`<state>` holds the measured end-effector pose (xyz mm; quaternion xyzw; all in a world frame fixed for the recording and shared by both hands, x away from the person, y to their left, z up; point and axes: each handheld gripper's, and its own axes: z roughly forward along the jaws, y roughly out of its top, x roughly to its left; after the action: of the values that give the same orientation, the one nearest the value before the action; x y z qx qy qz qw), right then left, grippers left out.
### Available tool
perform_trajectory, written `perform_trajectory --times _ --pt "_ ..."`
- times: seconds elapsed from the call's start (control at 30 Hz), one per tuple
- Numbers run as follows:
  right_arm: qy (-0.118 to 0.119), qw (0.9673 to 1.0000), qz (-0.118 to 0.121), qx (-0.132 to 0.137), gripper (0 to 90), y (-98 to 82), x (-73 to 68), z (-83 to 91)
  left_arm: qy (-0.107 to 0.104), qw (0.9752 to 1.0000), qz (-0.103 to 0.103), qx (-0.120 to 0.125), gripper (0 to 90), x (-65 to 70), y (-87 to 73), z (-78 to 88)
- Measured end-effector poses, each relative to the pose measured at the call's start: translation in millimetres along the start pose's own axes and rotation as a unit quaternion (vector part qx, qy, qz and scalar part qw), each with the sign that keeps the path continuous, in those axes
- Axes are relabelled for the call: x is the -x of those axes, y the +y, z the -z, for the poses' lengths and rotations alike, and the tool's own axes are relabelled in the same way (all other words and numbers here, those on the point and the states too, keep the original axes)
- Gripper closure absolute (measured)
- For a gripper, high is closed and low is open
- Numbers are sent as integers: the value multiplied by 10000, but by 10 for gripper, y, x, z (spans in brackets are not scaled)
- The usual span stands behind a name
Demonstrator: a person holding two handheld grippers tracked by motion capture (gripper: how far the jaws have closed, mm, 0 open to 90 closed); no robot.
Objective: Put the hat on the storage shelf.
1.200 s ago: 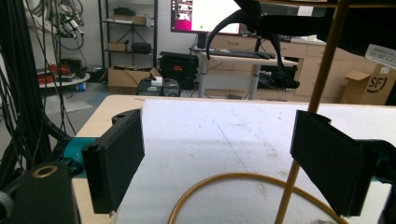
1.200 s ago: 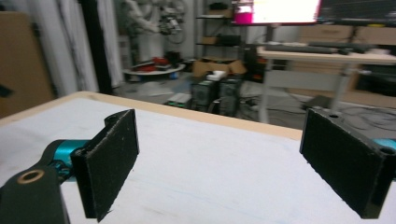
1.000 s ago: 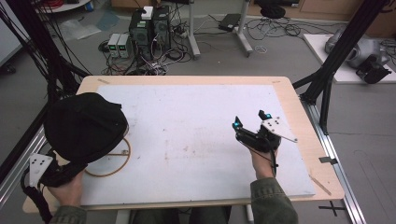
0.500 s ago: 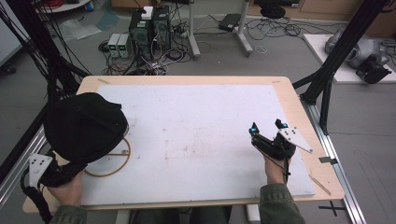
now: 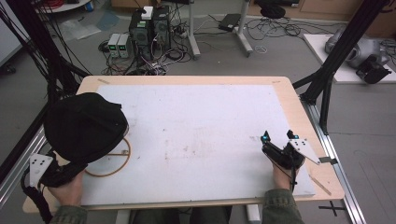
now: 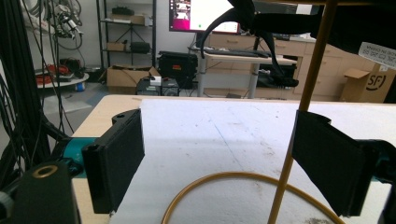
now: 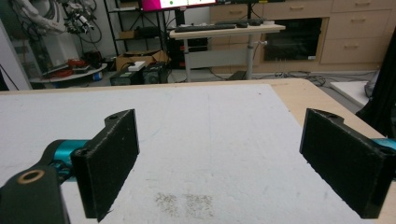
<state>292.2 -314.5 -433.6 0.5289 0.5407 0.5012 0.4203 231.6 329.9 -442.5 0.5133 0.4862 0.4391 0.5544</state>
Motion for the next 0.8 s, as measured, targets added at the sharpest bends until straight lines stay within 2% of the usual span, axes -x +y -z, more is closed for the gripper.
perform_trajectory --times 0.17,0.23,0.33,0.53,0.6,0.8 --pt "-57 9999 44 81 110 -13 22 33 -9 10000 -8 -53 179 14 -15 -11" --pt "-67 10000 61 38 110 -25 2 47 -16 10000 10 -55 179 19 -17 -13" --pt "-79 9998 190 80 110 -32 -13 48 -32 10000 1 -45 179 18 -13 -9" --pt "-10 9999 129 94 110 -44 -40 54 -10 10000 41 -39 180 3 -6 2" --pt "13 9997 214 113 110 -50 -55 51 -4 10000 65 -39 180 -1 -5 1" --pt "54 9997 231 97 110 -63 -78 35 1 9999 98 -42 181 -8 -3 6"
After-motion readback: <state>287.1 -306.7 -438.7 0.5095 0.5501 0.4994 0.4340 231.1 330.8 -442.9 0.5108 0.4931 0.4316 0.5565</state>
